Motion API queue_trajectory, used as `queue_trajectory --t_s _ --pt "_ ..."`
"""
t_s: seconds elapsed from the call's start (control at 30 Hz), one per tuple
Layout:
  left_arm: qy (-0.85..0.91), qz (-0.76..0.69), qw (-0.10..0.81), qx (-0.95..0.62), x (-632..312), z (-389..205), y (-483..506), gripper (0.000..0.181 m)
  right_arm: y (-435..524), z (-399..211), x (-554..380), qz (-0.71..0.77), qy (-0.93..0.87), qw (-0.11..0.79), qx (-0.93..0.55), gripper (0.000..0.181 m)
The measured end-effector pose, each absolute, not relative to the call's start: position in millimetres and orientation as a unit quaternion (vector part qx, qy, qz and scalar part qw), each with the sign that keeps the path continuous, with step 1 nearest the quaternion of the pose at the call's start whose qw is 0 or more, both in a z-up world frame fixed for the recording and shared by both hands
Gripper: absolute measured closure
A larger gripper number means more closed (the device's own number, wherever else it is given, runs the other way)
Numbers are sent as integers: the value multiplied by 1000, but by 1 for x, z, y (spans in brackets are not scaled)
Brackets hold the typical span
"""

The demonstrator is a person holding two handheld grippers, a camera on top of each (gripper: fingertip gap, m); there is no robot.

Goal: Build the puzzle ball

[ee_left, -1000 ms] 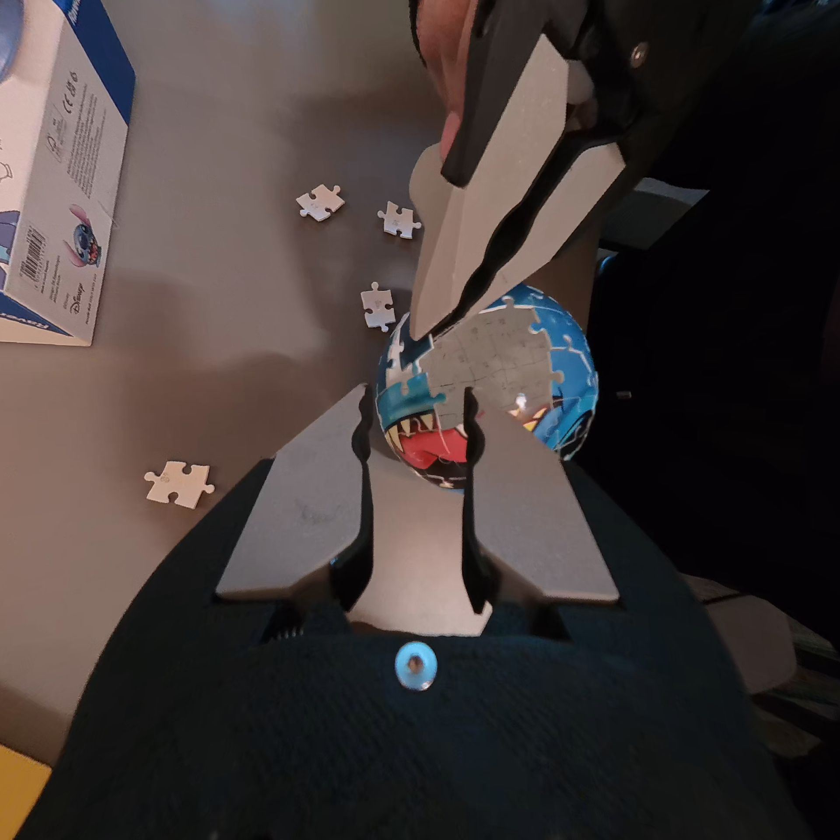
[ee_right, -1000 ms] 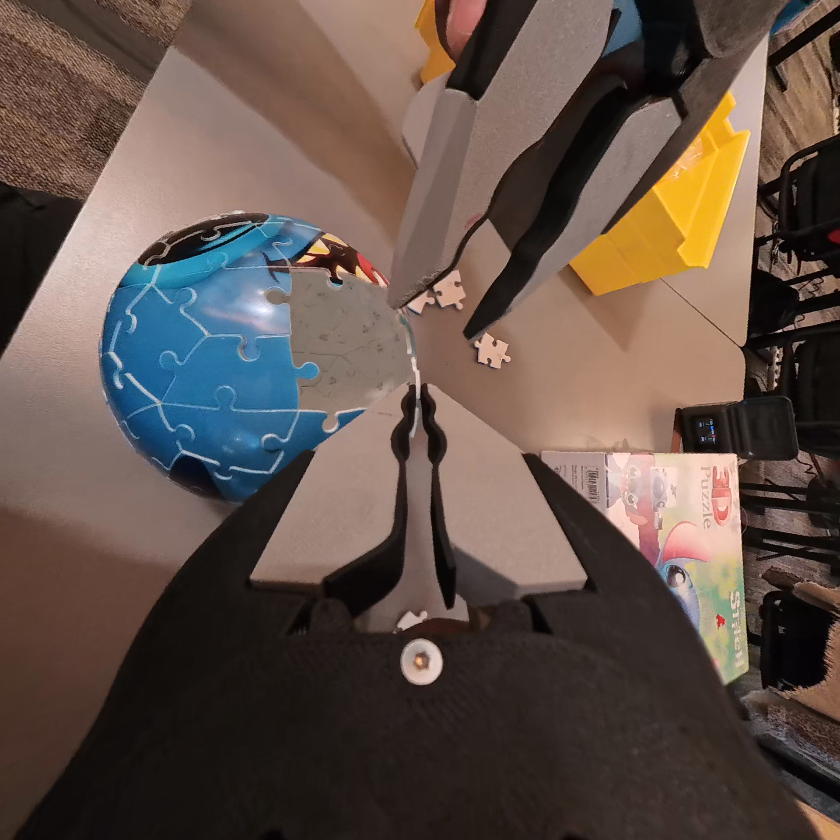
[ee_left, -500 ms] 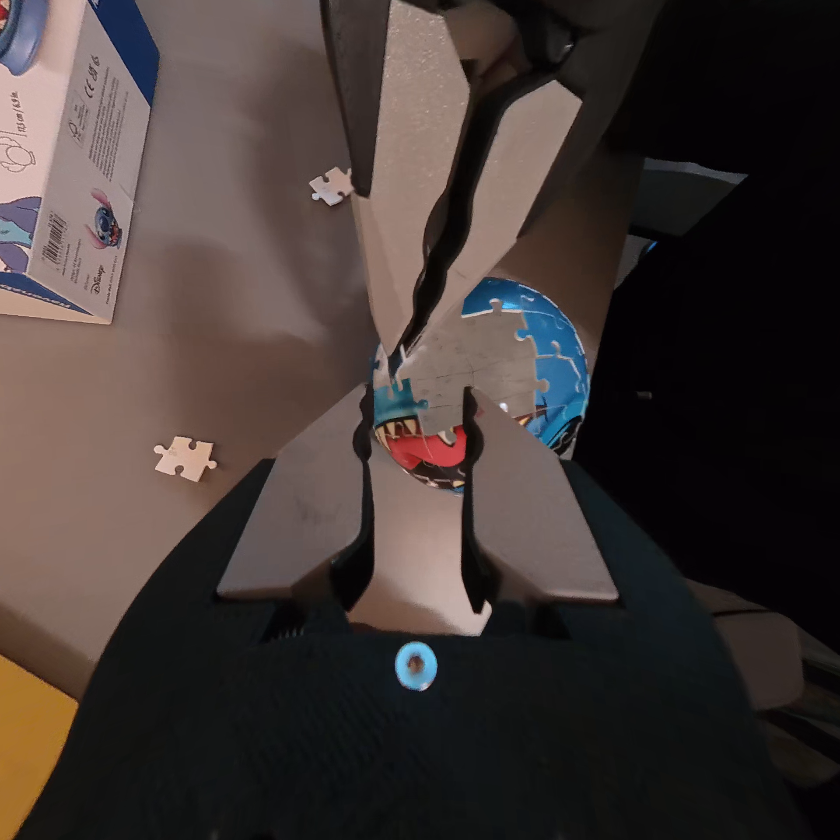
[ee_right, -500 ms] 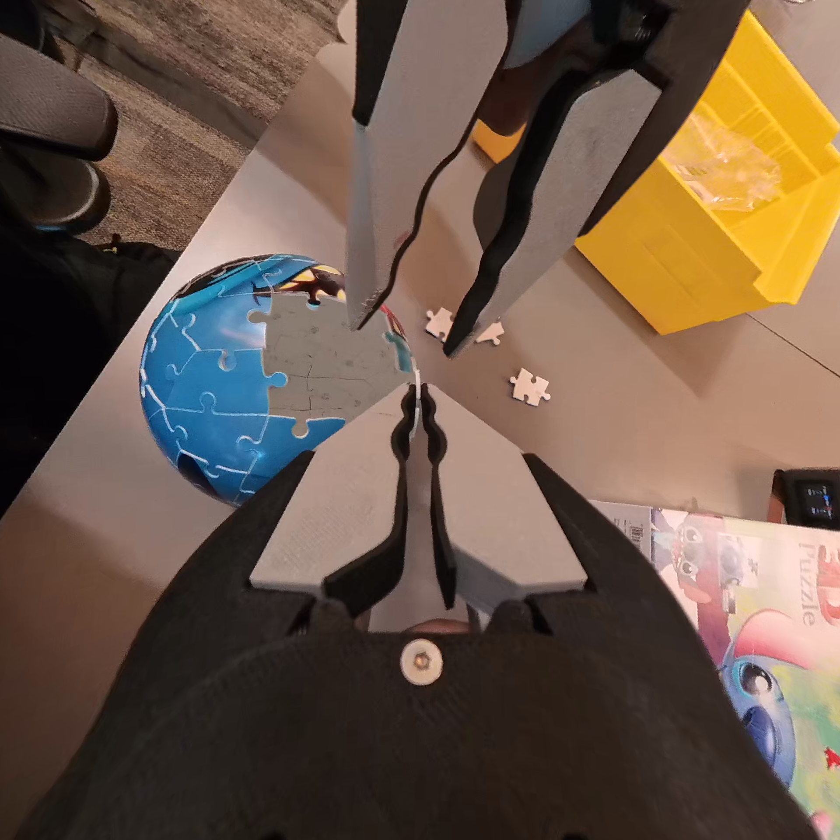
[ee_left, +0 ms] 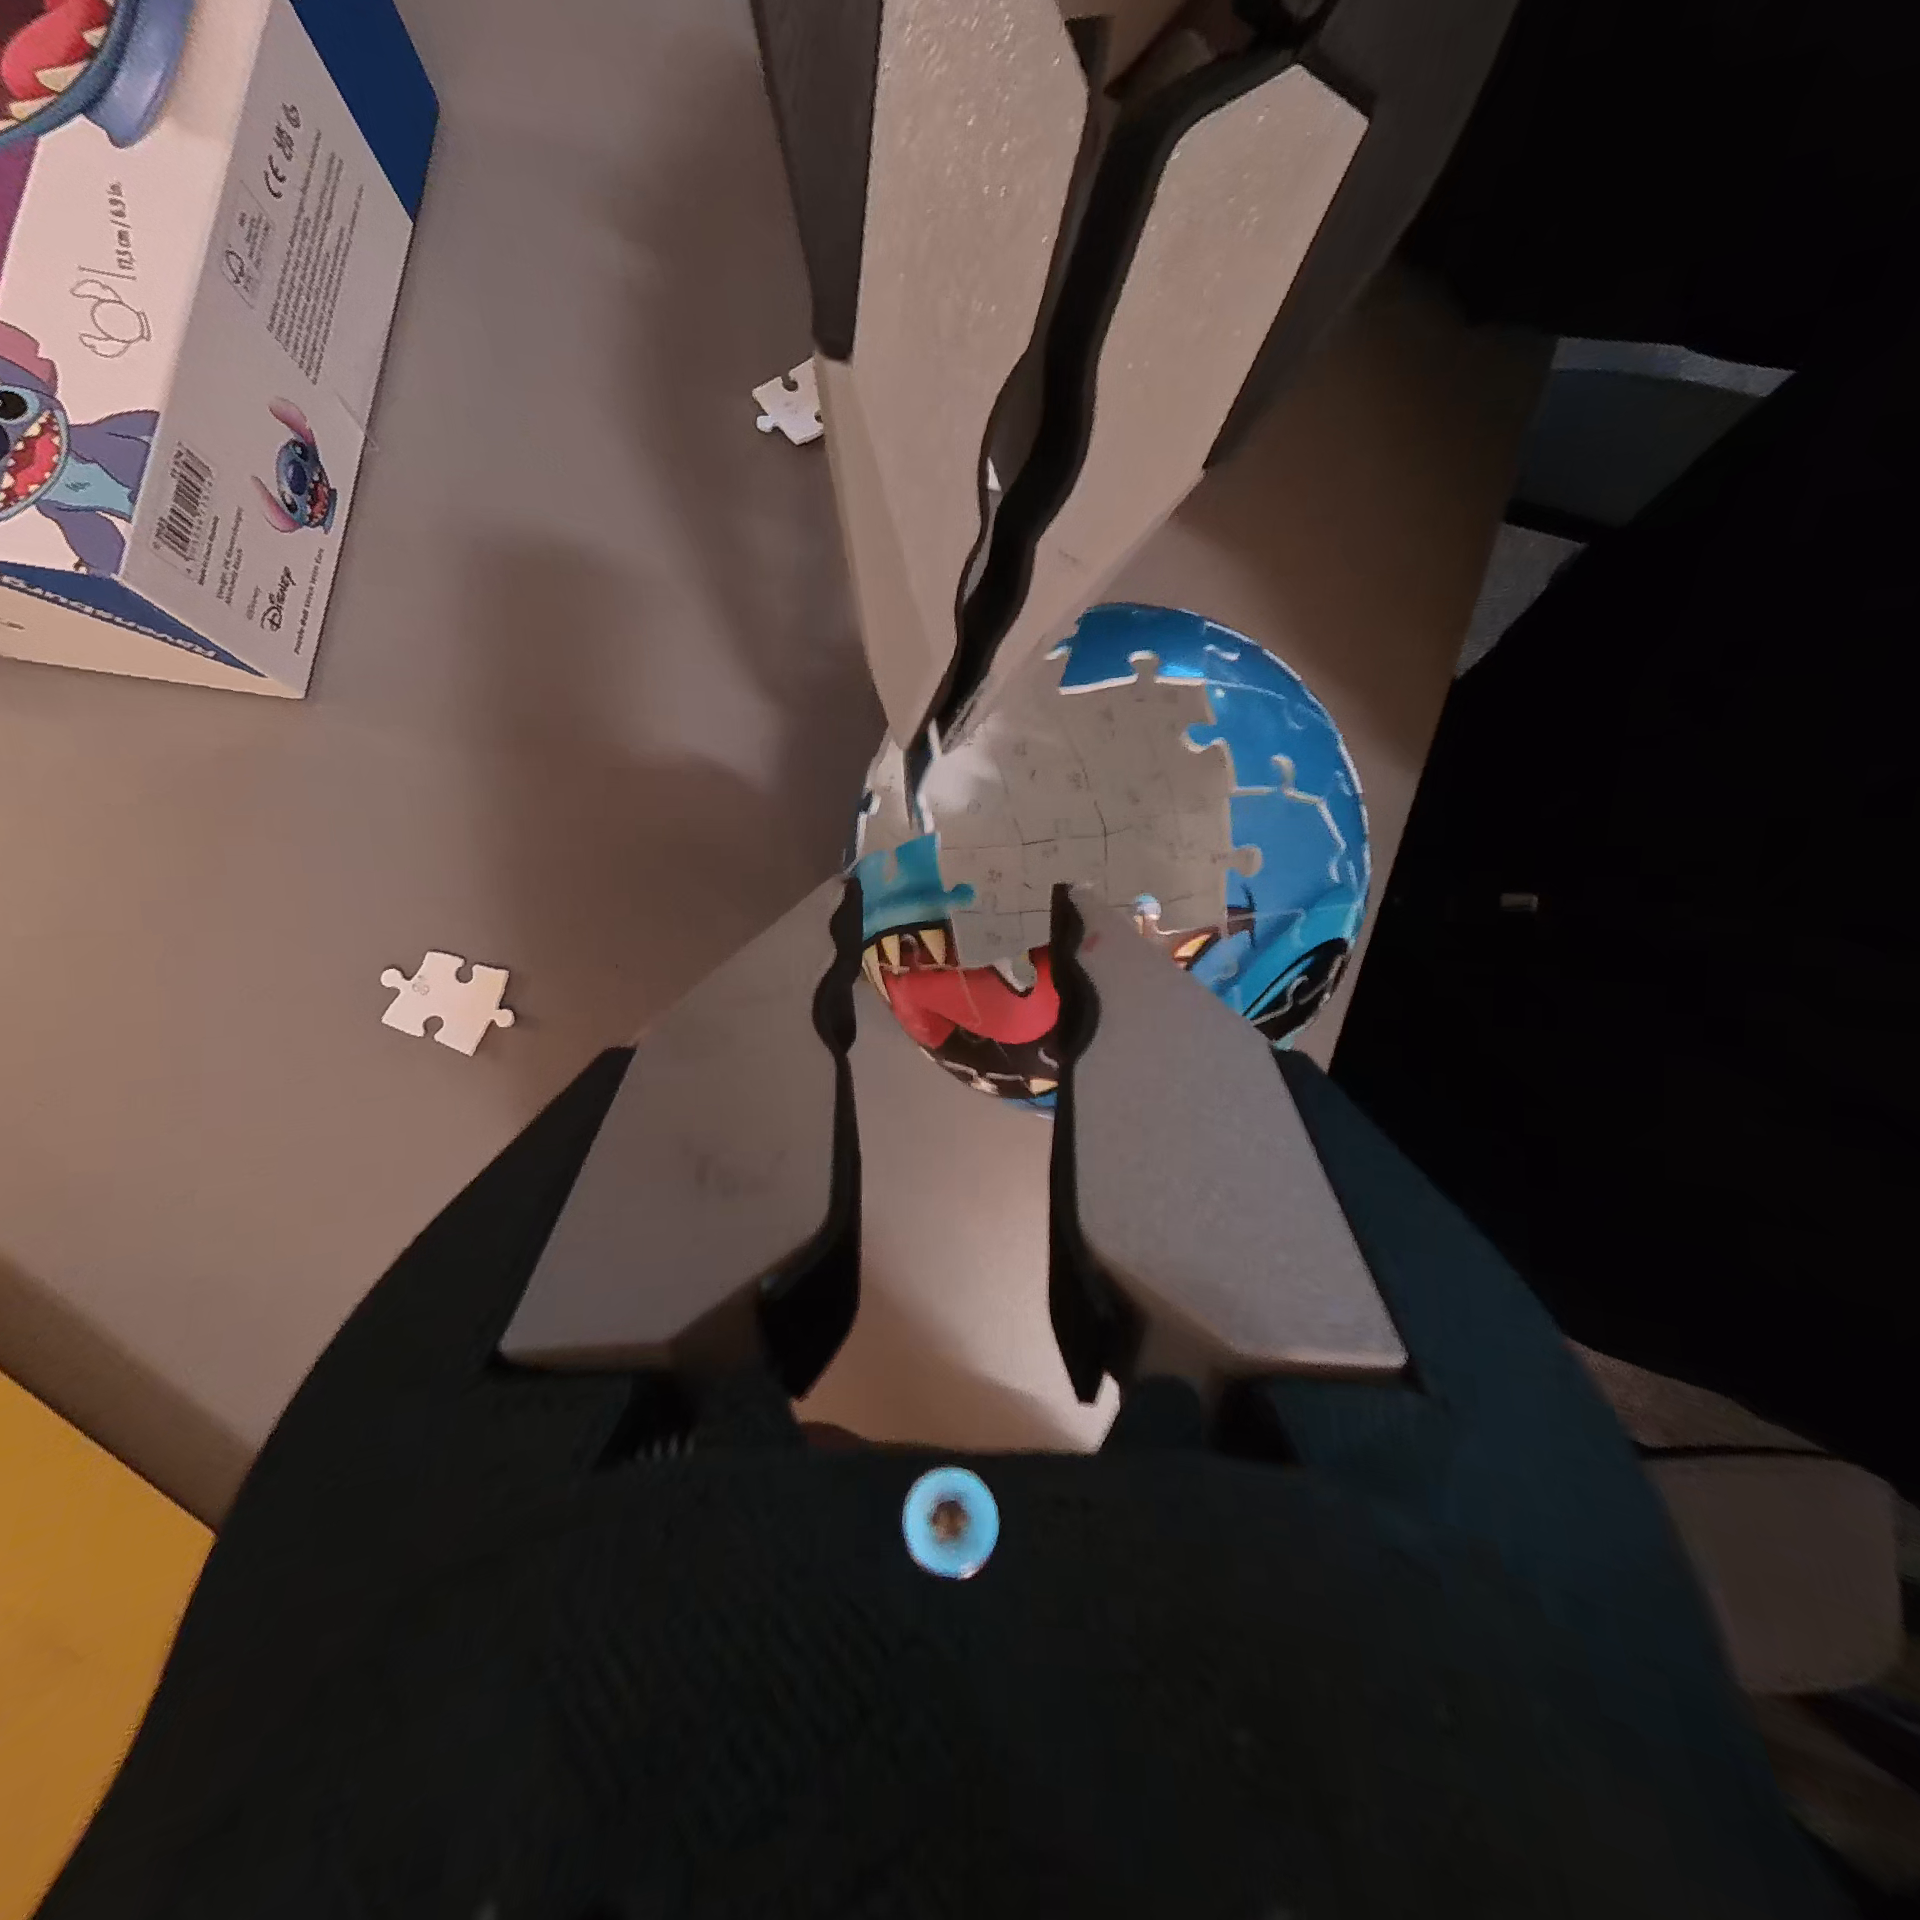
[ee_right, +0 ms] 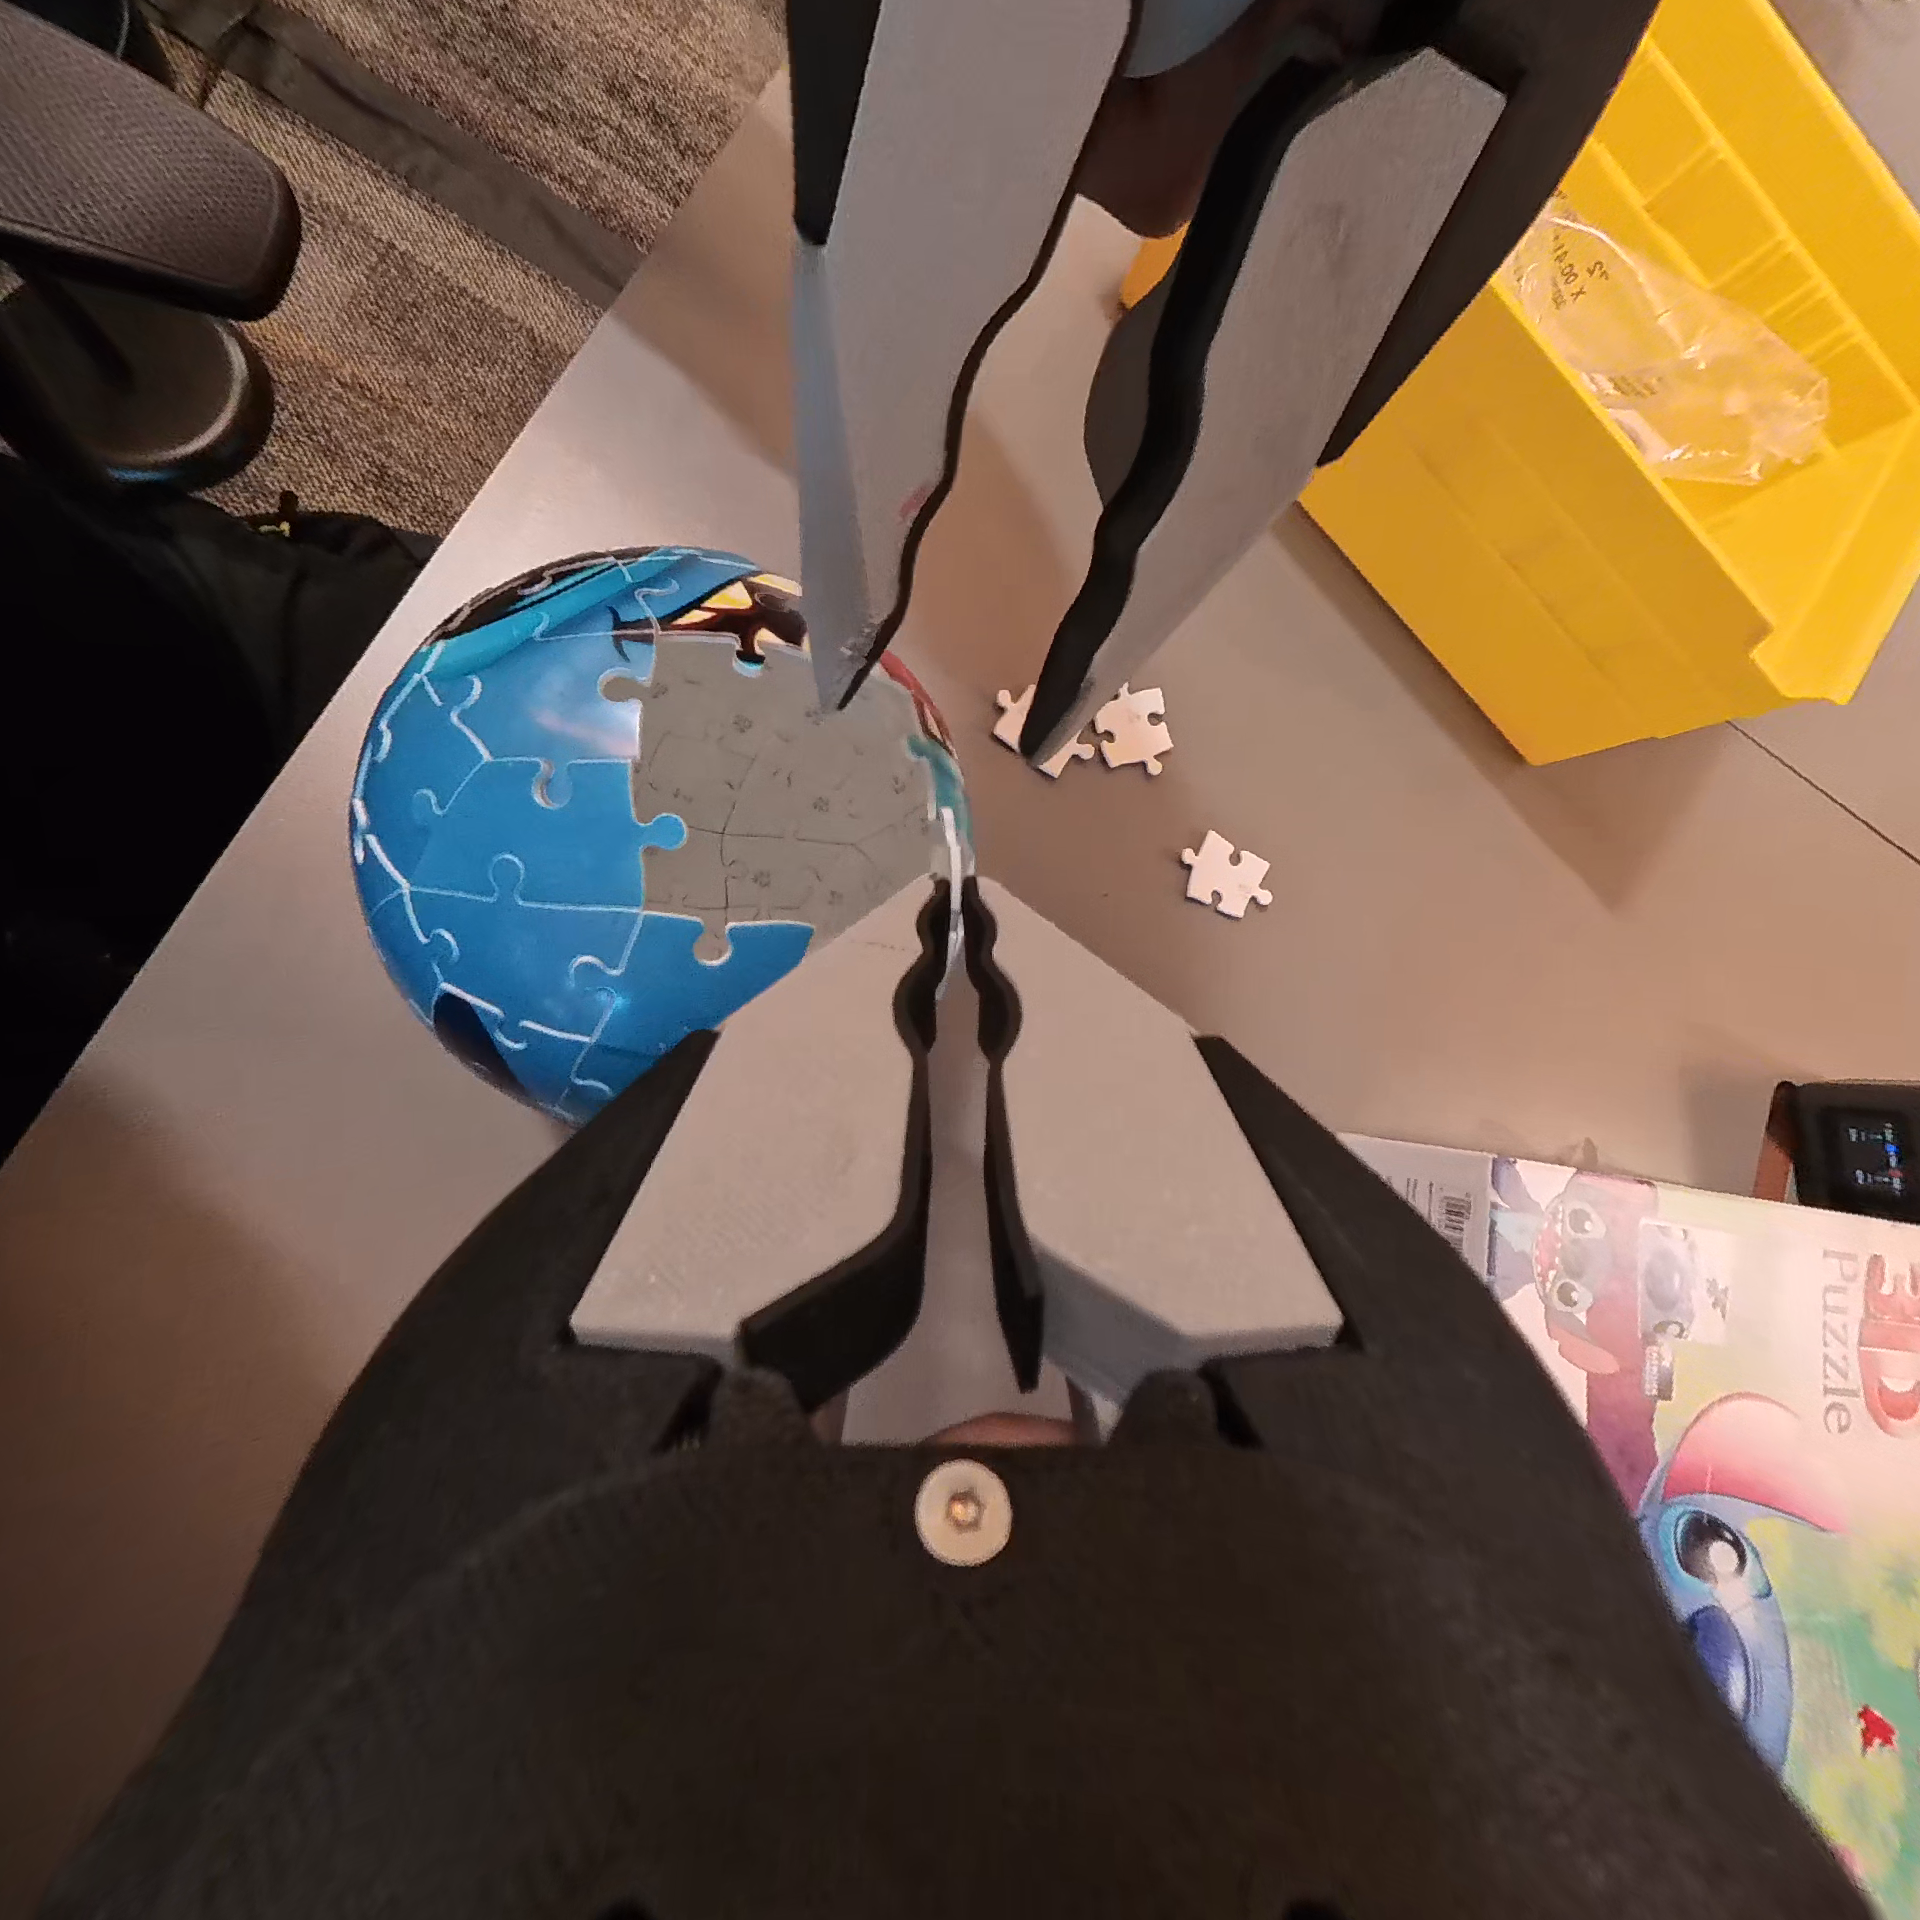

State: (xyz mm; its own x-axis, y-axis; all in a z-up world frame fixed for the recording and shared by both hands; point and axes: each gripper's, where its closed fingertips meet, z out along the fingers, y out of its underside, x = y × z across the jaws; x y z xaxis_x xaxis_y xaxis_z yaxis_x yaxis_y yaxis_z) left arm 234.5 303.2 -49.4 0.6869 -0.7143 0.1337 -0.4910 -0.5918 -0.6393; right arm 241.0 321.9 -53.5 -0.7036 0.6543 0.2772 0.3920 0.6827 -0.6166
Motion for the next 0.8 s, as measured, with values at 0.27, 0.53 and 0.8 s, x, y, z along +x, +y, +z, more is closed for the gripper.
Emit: queue_trajectory --t_s 0.27,0.53,0.8 --pt "348 -193 283 -873 237 -54 303 149 321 -60 241 248 -890 250 -290 181" --pt "352 -170 268 -881 238 -57 306 154 321 -65 237 225 -890 269 -290 181" --pt "341 -107 256 -898 236 -62 310 155 321 -65 234 203 -888 294 -289 181"
